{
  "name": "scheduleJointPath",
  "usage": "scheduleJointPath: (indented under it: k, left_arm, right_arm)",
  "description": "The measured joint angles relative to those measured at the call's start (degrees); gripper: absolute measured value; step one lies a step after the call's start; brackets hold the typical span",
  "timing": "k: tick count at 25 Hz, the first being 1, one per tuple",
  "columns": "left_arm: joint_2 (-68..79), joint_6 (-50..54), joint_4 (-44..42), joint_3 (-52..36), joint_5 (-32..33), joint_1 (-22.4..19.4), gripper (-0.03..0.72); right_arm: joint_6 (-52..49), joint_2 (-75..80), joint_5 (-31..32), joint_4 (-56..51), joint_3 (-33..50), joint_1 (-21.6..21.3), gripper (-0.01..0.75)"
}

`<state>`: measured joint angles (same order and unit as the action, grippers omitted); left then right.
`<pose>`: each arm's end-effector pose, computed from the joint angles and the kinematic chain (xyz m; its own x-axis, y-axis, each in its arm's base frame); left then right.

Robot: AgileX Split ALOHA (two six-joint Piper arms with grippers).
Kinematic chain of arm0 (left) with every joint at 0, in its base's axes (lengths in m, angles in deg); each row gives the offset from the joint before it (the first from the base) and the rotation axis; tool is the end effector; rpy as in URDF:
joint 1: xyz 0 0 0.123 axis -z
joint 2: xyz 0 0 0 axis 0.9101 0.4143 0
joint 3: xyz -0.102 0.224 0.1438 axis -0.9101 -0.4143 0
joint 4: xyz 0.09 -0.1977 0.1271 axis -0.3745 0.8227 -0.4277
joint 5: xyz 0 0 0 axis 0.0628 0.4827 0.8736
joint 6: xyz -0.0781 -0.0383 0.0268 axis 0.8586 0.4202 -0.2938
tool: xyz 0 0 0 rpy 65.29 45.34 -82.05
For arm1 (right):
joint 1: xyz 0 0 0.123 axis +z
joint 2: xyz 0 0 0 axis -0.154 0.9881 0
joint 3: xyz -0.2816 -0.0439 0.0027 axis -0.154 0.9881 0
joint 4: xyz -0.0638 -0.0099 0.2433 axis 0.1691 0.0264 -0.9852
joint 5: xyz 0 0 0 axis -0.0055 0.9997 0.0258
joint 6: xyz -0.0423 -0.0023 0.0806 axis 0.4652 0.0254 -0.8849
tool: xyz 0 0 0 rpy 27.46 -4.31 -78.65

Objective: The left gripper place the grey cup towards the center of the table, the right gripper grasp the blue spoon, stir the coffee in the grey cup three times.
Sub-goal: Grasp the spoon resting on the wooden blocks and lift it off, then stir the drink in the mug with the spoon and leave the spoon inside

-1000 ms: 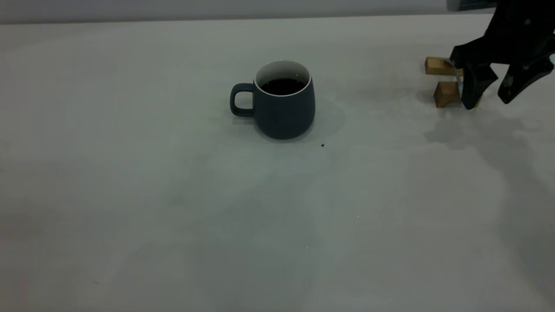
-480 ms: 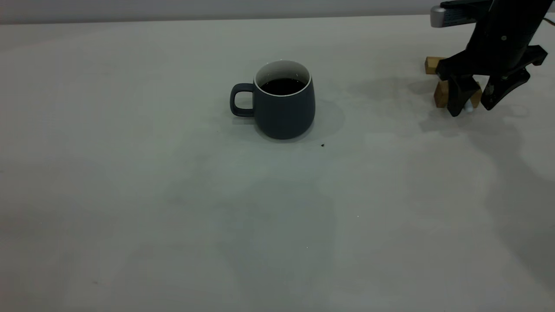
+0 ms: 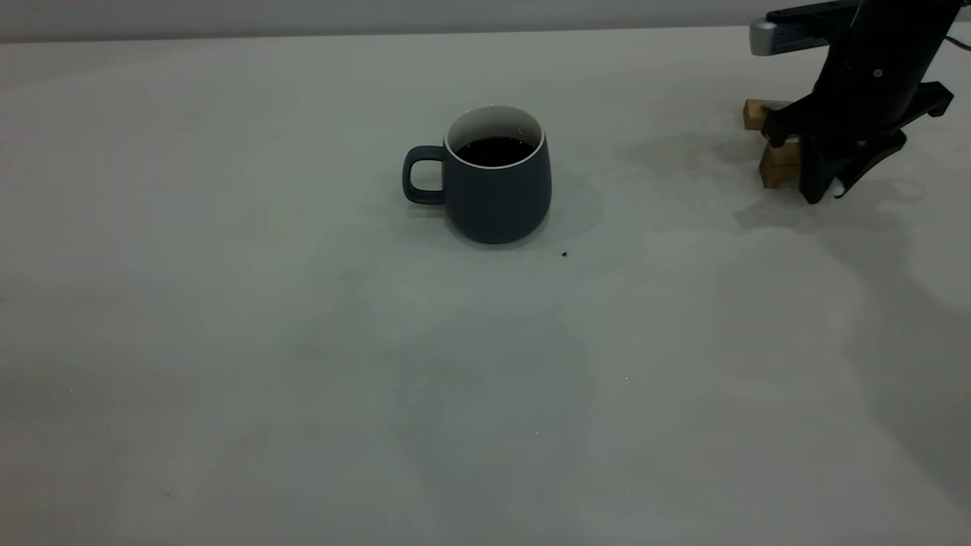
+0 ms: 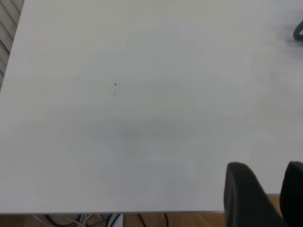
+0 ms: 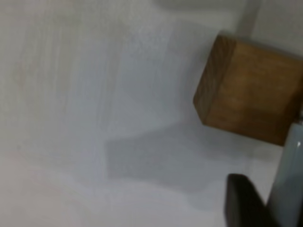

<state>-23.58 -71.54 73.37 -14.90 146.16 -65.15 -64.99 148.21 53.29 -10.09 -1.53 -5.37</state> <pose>-0.0094 0.0025 0.2681 -0.5115 0.0076 -0.8593 -0.0147 0.9997 0.0176 0.4428 0.0283 0.0128 -0.9568 -0.2563 -0.1372 -0.2569 0.9663 -0.0132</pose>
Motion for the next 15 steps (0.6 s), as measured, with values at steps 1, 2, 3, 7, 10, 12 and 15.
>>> scheduleJointPath:
  k: [1, 2, 3, 7, 10, 12, 15]
  left_arm:
    - [0.0, 0.0, 0.0, 0.0, 0.0, 0.0, 0.262]
    - [0.0, 0.0, 0.0, 0.0, 0.0, 0.0, 0.262]
    - [0.0, 0.0, 0.0, 0.0, 0.0, 0.0, 0.262]
    - [0.0, 0.0, 0.0, 0.0, 0.0, 0.0, 0.262]
    - [0.0, 0.0, 0.0, 0.0, 0.0, 0.0, 0.262]
    - [0.0, 0.0, 0.0, 0.0, 0.0, 0.0, 0.262]
    - [0.0, 0.0, 0.0, 0.0, 0.0, 0.0, 0.262]
  right_arm:
    - [0.0, -0.1, 0.2, 0.0, 0.0, 0.0, 0.128]
    - [0.0, -0.2, 0.5, 0.0, 0.0, 0.0, 0.132]
    - [0.0, -0.6, 0.9, 0.0, 0.0, 0.0, 0.134]
    - [0.0, -4.9, 4.1, -0.9, 0.0, 0.0, 0.134]
    - [0.0, -10.3, 9.1, -6.6, 0.0, 0.0, 0.134]
    - [0.0, -13.7, 13.6, -12.8, 0.0, 0.0, 0.134]
    - [0.0, -17.4, 19.1, -22.6, 0.0, 0.0, 0.134]
